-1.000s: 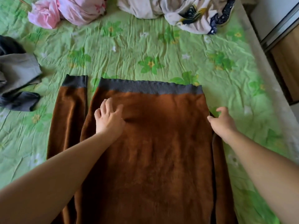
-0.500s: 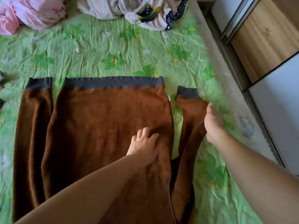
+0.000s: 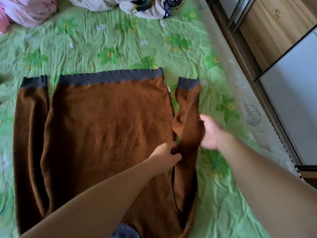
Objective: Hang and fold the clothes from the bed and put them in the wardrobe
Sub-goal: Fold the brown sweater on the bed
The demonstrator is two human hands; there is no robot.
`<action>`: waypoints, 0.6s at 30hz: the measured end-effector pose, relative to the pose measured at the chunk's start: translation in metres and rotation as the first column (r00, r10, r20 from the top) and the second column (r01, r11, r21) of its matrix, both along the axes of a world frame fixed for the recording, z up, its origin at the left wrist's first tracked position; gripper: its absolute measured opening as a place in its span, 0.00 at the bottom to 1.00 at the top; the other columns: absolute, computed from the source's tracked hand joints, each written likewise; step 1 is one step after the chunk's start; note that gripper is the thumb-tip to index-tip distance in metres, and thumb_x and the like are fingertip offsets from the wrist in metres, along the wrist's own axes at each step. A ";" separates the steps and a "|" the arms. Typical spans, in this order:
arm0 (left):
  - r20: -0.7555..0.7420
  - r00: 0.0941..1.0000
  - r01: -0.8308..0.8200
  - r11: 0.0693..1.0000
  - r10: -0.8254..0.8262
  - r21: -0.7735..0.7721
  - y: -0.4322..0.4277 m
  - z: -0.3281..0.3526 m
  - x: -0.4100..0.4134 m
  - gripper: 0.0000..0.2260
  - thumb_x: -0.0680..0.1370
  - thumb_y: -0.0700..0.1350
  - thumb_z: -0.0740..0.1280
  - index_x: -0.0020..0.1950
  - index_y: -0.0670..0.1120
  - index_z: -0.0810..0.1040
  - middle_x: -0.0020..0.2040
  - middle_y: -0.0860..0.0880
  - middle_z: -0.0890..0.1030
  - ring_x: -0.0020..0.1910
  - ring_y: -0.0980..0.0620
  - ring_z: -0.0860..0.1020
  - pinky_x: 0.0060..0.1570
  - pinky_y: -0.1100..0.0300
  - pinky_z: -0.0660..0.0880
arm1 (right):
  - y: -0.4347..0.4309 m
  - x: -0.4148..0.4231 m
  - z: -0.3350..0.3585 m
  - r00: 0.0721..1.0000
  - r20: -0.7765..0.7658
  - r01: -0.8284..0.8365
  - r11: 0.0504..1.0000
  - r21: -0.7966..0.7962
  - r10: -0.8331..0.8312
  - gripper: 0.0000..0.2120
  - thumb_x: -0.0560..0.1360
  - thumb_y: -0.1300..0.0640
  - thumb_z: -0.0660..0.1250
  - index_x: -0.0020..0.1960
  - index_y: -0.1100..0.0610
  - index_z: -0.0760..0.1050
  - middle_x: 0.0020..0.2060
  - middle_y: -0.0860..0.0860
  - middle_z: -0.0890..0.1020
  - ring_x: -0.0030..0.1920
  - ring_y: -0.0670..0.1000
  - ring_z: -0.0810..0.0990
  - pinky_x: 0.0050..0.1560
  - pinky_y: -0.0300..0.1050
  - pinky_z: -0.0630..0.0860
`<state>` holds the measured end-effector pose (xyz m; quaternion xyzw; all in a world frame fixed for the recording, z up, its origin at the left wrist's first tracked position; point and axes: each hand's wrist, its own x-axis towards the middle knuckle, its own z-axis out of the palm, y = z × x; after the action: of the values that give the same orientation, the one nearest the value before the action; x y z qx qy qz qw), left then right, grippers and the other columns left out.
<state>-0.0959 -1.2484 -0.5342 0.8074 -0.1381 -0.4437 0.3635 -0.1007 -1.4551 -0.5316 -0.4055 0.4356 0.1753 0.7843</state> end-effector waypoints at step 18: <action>-0.259 0.883 -0.417 0.907 0.391 -0.054 0.033 0.002 0.009 0.12 0.81 0.48 0.66 0.63 0.56 0.72 0.53 0.59 0.78 0.50 0.56 0.80 0.39 0.63 0.77 | 0.060 0.018 -0.022 0.999 -0.030 -0.051 0.950 -0.307 0.044 0.13 0.74 0.50 0.71 0.56 0.54 0.82 0.48 0.56 0.87 0.45 0.56 0.87 0.42 0.52 0.83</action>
<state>-0.0873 -1.2155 -0.5318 0.7373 0.0548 -0.4451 0.5053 -0.0832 -1.3955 -0.5538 -0.5310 0.4567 0.1287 0.7020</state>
